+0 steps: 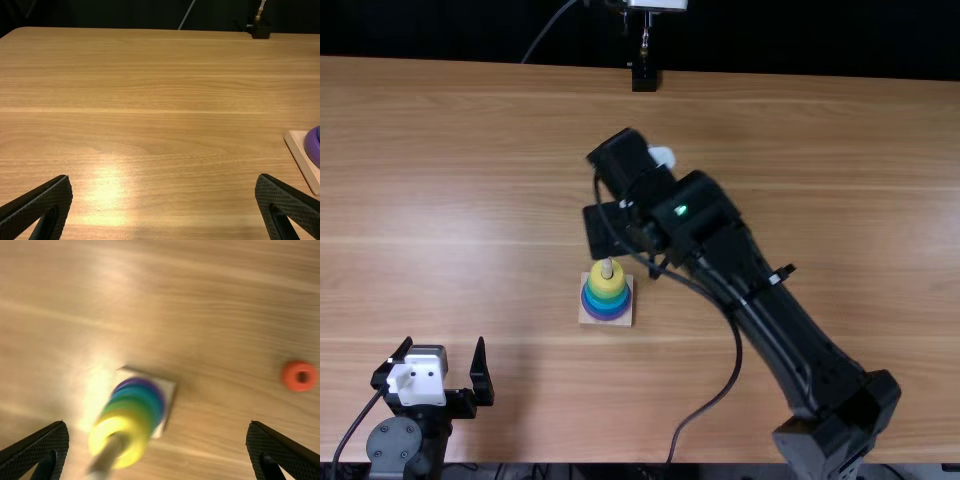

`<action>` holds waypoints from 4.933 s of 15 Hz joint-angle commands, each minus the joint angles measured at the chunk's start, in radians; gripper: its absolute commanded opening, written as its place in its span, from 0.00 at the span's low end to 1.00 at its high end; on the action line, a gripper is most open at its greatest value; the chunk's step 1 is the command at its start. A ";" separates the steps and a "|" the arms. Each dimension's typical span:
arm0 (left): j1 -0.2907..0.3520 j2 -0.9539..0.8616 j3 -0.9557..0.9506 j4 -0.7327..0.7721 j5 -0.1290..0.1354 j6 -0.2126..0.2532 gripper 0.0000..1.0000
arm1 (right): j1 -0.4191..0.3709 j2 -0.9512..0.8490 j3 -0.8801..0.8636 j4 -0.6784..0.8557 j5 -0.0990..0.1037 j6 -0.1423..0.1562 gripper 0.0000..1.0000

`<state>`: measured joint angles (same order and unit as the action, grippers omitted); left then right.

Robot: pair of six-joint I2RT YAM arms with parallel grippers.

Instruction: Build the Hanoi tower: stack the rings onto the peg from bottom to top in this color order: purple, dark blue, light blue, dark green, light green, yellow, orange.

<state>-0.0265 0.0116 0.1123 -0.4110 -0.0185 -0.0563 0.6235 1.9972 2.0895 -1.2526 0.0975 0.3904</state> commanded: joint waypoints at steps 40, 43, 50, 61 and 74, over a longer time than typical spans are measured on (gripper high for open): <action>0.000 -0.012 -0.112 -0.079 0.004 0.005 1.00 | -0.380 0.103 -0.542 0.381 -0.009 -0.309 1.00; 0.000 -0.012 -0.112 -0.079 0.004 0.005 1.00 | -0.378 0.129 -0.516 0.383 -0.011 -0.308 1.00; 0.000 -0.012 -0.112 -0.079 0.004 0.005 1.00 | -0.377 0.135 -0.514 0.383 -0.005 -0.304 0.45; -0.001 -0.012 -0.112 -0.079 0.004 0.005 1.00 | -0.373 0.126 -0.528 0.373 -0.009 -0.306 0.00; 0.000 -0.012 -0.112 -0.079 0.004 0.005 1.00 | -0.232 -0.086 -0.275 0.037 -0.009 -0.320 0.00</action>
<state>-0.0265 0.0116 0.1123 -0.4114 -0.0185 -0.0563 0.3733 1.9556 1.7782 -1.2221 0.0895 0.0761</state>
